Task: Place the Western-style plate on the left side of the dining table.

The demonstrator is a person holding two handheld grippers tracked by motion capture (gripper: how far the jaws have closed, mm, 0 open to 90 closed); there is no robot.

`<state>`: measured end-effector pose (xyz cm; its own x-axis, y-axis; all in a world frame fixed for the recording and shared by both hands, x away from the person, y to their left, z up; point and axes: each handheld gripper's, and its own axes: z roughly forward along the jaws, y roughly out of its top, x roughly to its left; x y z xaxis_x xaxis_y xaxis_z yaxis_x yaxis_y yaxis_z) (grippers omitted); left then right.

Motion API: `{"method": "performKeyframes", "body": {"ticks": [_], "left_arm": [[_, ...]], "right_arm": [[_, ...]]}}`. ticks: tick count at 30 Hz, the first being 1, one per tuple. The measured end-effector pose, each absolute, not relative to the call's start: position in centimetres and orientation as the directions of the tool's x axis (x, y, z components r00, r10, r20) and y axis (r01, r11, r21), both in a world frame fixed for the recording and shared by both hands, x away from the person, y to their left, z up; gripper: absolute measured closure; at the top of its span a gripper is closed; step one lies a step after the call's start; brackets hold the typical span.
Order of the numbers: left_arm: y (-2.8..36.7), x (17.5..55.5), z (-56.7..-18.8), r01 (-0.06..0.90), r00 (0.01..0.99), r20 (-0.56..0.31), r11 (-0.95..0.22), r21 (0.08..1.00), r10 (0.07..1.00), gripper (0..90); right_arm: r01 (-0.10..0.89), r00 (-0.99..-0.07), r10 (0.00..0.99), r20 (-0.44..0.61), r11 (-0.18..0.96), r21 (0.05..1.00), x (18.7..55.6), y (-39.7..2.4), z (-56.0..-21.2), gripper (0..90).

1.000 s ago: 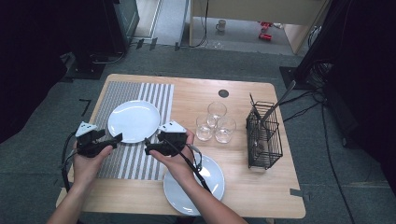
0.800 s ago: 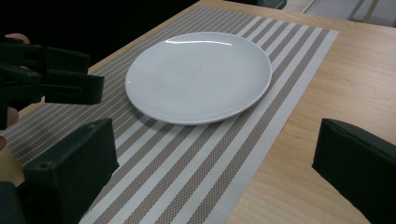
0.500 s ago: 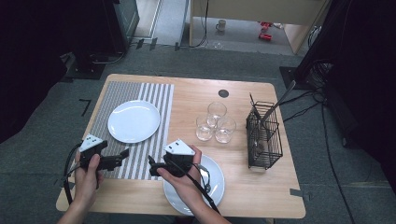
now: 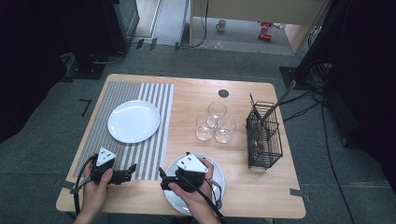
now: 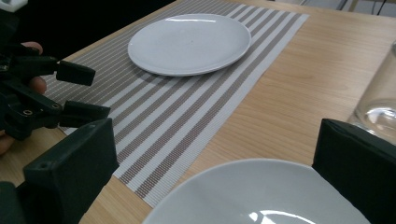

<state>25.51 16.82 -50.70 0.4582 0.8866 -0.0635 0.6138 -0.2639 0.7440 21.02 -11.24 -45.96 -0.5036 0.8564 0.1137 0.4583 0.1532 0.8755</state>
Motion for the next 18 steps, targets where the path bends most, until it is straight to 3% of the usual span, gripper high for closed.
{"method": "performKeyframes", "body": {"ticks": [9, 18], "left_arm": [[16.8, 26.0, -51.8, 0.633, 0.425, 0.004, -0.301, 0.713, 0.905, 2.5], [16.8, 26.1, -52.0, 0.628, 0.439, 0.005, -0.311, 0.714, 0.898, 1.9]], "right_arm": [[0.452, -0.456, 0.885, 0.098, 0.136, 0.881, 19.6, -14.0, -45.7, 0.0], [0.452, -0.407, 0.909, 0.094, 0.110, 0.885, 18.4, -17.0, -45.4, 0.0]]}}
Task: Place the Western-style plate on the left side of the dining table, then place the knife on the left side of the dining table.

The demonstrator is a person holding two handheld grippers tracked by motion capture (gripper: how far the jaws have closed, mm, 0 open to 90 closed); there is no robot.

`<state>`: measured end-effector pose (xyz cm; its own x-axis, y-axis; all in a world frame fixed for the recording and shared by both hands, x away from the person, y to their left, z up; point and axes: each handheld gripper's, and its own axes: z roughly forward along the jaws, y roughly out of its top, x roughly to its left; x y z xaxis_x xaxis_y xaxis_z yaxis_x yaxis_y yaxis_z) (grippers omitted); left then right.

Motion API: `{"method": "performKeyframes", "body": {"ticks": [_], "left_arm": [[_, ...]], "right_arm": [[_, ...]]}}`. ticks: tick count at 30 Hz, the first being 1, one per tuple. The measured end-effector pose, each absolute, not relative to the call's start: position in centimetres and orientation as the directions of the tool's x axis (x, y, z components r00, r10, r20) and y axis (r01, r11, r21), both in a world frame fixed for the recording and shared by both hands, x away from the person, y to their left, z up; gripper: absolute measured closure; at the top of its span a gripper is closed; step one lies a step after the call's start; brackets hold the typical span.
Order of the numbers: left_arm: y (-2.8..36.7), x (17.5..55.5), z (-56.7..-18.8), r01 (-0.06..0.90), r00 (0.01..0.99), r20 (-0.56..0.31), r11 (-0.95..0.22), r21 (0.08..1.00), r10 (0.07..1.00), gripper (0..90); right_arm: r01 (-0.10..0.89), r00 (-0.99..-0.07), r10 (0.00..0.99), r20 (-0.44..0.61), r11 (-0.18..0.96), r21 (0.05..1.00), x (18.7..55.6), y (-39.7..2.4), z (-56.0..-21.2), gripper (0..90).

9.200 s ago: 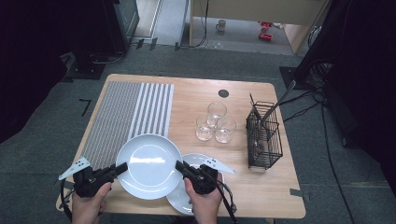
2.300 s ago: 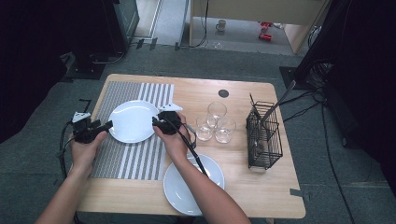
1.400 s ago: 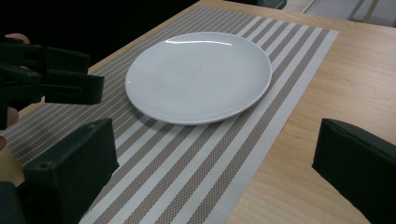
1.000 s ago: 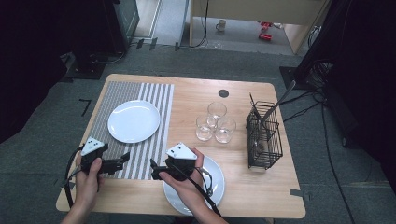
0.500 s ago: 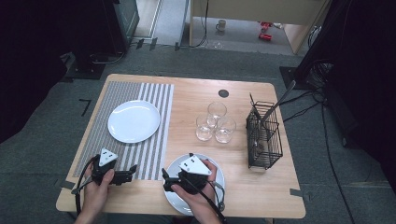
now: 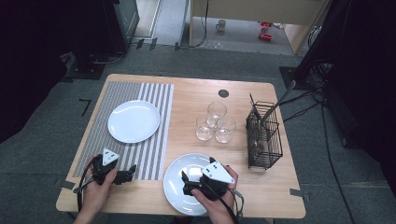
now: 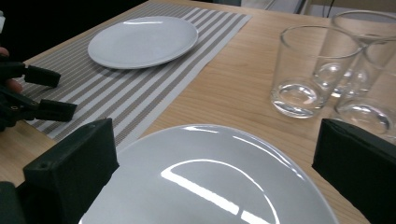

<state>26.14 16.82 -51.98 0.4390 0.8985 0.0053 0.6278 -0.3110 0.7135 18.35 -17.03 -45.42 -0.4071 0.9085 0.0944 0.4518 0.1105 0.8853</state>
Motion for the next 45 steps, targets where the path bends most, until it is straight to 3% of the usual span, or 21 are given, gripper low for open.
{"method": "performKeyframes", "body": {"ticks": [35, 41, 45], "left_arm": [[16.8, 26.1, -52.0, 0.629, 0.438, 0.004, -0.310, 0.713, 0.899, 1.9], [16.8, 26.1, -52.0, 0.629, 0.438, 0.004, -0.310, 0.713, 0.899, 1.9], [16.8, 26.1, -52.0, 0.629, 0.438, 0.004, -0.310, 0.713, 0.899, 1.9]], "right_arm": [[0.362, -0.170, 0.985, 0.042, 0.023, 0.932, 15.7, -28.1, -41.0, 0.0], [0.330, -0.142, 0.990, 0.023, 0.025, 0.944, 15.9, -29.2, -40.6, 13.6], [0.325, -0.142, 0.990, 0.005, 0.042, 0.945, 16.3, -29.3, -40.6, 17.4]]}}
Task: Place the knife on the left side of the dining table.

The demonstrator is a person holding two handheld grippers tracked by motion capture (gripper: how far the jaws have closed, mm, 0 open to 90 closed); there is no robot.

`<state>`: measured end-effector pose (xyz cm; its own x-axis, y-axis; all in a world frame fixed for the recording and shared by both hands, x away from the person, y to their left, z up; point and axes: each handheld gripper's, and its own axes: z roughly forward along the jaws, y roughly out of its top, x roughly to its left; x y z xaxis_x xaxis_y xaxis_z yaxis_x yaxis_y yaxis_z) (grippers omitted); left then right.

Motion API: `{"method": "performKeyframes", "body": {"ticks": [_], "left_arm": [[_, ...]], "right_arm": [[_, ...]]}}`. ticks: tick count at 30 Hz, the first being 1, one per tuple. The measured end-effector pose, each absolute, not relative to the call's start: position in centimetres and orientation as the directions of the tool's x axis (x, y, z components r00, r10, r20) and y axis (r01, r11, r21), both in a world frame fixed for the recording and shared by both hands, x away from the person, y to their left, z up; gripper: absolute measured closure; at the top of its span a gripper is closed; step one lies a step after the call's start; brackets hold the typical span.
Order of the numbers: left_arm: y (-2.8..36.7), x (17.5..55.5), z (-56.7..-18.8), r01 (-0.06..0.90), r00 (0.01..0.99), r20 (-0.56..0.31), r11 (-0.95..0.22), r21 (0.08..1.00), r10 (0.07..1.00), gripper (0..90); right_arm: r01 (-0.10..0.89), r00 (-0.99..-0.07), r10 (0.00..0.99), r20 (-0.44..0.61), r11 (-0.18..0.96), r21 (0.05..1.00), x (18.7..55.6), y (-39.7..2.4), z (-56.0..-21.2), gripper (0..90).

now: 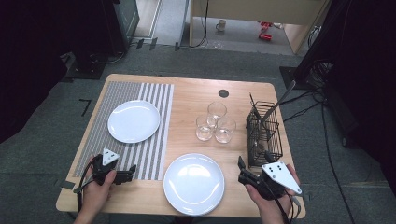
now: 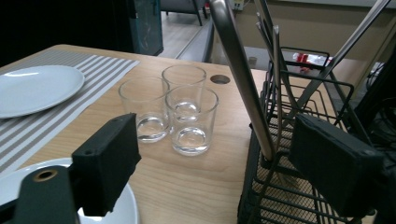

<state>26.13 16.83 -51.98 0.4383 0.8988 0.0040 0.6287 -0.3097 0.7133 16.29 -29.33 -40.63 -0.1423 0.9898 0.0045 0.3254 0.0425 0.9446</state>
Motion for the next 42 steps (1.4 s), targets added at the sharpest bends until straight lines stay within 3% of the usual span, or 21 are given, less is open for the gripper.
{"method": "performKeyframes", "body": {"ticks": [2, 4, 9, 14, 25, 42], "left_arm": [[16.8, 26.1, -52.0, 0.629, 0.438, 0.004, -0.310, 0.713, 0.899, 1.9], [16.8, 26.1, -52.0, 0.629, 0.438, 0.004, -0.310, 0.713, 0.899, 1.9], [16.8, 26.1, -52.0, 0.629, 0.439, 0.004, -0.310, 0.713, 0.899, 1.9], [16.8, 26.1, -52.0, 0.629, 0.439, 0.005, -0.311, 0.713, 0.898, 1.9], [16.8, 26.1, -52.0, 0.629, 0.439, 0.004, -0.311, 0.713, 0.899, 1.9], [16.8, 26.1, -52.0, 0.629, 0.439, 0.004, -0.310, 0.713, 0.899, 1.9]], "right_arm": [[0.318, -0.127, 0.992, -0.012, 0.052, 0.947, 16.5, -29.2, -40.7, 23.2], [0.309, -0.105, 0.994, -0.024, 0.056, 0.950, 16.6, -29.1, -40.7, 36.5], [0.296, -0.059, 0.995, -0.086, 0.099, 0.950, 17.1, -29.3, -40.8, 49.7], [0.289, -0.095, 0.992, -0.080, 0.104, 0.952, 17.5, -30.3, -40.6, 70.8], [0.278, -0.111, 0.991, -0.078, 0.106, 0.955, 18.0, -31.5, -39.9, 76.7], [0.248, -0.018, 1.000, -0.015, 0.019, 0.969, 19.5, -34.9, -39.7, 81.7]]}}
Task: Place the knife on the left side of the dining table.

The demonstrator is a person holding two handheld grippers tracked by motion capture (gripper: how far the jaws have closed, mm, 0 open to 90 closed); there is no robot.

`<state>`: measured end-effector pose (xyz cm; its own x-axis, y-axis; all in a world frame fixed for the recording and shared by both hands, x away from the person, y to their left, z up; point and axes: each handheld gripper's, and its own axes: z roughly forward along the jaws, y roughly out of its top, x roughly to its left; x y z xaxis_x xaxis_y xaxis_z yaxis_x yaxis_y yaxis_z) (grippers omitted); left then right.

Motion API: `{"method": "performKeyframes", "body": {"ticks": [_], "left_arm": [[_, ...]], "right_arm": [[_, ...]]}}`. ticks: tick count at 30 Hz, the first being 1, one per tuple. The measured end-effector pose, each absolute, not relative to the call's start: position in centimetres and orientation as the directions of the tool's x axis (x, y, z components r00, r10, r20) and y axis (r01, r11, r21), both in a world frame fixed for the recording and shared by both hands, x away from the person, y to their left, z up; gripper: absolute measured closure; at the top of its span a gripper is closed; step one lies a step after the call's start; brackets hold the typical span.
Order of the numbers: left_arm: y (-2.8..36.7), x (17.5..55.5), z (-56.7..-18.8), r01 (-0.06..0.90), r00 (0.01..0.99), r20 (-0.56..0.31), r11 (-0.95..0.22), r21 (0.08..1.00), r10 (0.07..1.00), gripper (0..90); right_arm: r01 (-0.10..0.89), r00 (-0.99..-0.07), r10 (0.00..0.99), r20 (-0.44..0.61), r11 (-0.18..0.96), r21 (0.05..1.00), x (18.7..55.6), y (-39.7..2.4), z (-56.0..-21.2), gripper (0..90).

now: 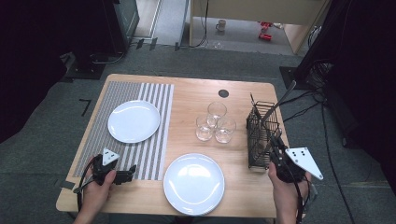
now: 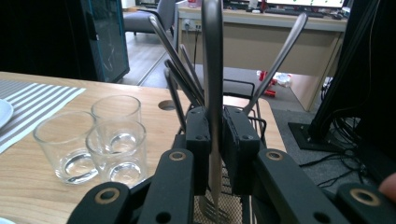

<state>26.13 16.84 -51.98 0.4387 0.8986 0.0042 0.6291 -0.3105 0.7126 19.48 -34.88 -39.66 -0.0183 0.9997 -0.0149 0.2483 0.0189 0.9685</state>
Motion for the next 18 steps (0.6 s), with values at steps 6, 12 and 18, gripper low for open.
{"method": "performKeyframes", "body": {"ticks": [6, 12, 18], "left_arm": [[16.8, 26.1, -52.0, 0.629, 0.439, 0.004, -0.310, 0.712, 0.899, 1.9], [16.8, 26.1, -52.0, 0.629, 0.439, 0.004, -0.310, 0.713, 0.899, 1.9], [16.8, 26.1, -52.0, 0.629, 0.439, 0.004, -0.310, 0.713, 0.899, 1.9]], "right_arm": [[0.244, 0.001, 1.000, 0.010, -0.010, 0.970, 19.8, -35.4, -40.6, 82.2], [0.224, 0.028, 1.000, 0.010, -0.016, 0.975, 19.7, -35.5, -40.9, 83.5], [0.228, 0.032, 0.999, 0.011, -0.018, 0.973, 19.6, -35.7, -40.6, 83.9]]}}
